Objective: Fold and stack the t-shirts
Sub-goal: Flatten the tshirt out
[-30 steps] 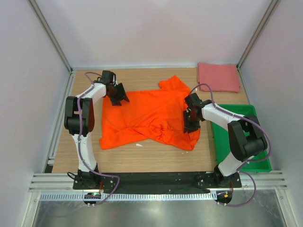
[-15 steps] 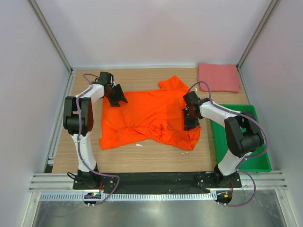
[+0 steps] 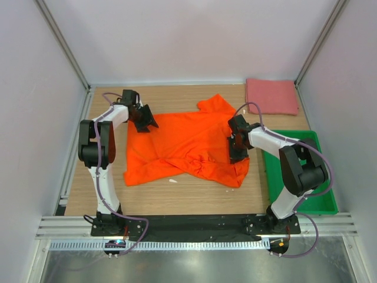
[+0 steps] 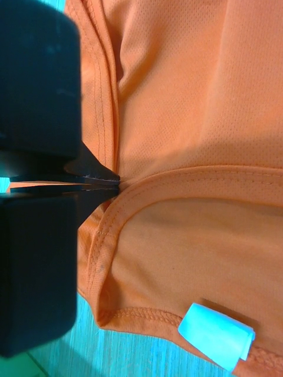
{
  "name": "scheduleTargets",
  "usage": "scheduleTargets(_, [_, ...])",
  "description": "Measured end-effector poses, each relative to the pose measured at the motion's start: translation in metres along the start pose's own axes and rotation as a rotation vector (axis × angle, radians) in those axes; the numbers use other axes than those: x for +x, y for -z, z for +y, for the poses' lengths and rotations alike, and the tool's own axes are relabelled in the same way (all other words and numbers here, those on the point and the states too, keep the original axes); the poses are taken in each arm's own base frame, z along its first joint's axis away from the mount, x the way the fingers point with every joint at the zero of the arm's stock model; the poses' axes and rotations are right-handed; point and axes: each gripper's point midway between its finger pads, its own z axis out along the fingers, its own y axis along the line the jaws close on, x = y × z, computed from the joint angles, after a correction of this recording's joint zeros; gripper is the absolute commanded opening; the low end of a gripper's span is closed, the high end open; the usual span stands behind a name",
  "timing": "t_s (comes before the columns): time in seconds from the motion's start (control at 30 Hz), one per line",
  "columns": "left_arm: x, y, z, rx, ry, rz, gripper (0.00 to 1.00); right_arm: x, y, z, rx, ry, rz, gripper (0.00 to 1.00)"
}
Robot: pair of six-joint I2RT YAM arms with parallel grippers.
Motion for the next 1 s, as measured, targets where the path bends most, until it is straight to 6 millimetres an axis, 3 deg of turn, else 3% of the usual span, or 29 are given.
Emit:
scheduleTargets(0.17, [-0.001,0.000,0.001,0.003,0.002,-0.002,0.52,0.006,0.015,-0.002,0.009,-0.002,0.016,0.01])
scheduleTargets(0.33, [-0.003,0.000,0.003,0.005,0.006,-0.011,0.51,0.023,0.070,0.013,-0.069,0.030,-0.003,0.02])
scheduleTargets(0.4, [-0.004,-0.001,0.004,0.009,0.010,-0.012,0.50,0.048,0.094,0.025,-0.152,0.054,-0.011,0.02])
scheduleTargets(0.47, [-0.004,-0.001,0.004,0.012,0.011,-0.014,0.50,0.088,0.108,0.029,-0.224,0.063,0.025,0.04])
scheduleTargets(0.6, [-0.001,0.001,0.005,0.012,0.013,-0.016,0.50,0.171,0.117,0.015,-0.297,0.007,0.183,0.04])
scheduleTargets(0.73, [0.008,0.012,0.009,-0.016,0.019,-0.012,0.52,0.217,0.123,0.016,-0.375,-0.054,0.318,0.11])
scheduleTargets(0.87, [0.004,0.040,0.004,-0.034,0.005,-0.060,0.59,0.222,0.130,0.019,-0.379,-0.039,0.405,0.45])
scheduleTargets(0.93, [-0.004,0.057,-0.003,-0.030,-0.009,-0.109,0.61,0.199,0.133,0.026,-0.354,-0.034,0.392,0.58])
scheduleTargets(1.0, [-0.011,0.072,-0.010,-0.027,-0.025,-0.156,0.61,0.159,0.131,0.034,-0.315,-0.021,0.314,0.62])
